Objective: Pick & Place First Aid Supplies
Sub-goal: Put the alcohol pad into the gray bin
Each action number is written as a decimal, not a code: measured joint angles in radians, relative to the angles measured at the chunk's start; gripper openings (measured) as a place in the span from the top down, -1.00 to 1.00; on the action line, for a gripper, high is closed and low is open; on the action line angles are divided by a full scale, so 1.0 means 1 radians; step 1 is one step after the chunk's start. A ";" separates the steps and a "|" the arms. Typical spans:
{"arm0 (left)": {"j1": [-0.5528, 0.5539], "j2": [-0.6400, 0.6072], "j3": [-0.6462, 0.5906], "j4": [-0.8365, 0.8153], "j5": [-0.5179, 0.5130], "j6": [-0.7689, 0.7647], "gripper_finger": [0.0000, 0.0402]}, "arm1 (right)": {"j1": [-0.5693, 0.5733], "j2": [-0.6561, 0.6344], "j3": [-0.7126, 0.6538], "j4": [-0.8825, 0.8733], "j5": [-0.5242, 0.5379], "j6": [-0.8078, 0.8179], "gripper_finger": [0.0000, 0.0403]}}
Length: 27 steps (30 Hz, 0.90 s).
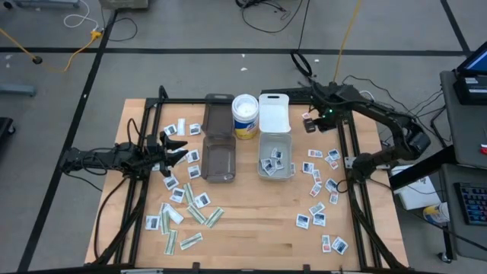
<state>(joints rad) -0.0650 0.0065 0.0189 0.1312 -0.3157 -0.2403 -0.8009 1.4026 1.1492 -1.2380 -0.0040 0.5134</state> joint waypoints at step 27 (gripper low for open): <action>0.000 0.000 0.000 0.000 0.000 0.000 0.02 | 0.482 0.333 0.383 -0.023 -0.031 0.041 1.00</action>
<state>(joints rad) -0.0650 0.0065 0.0189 0.1314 -0.3157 -0.2401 -0.3186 1.7354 1.5318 -1.2606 -0.0353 0.5547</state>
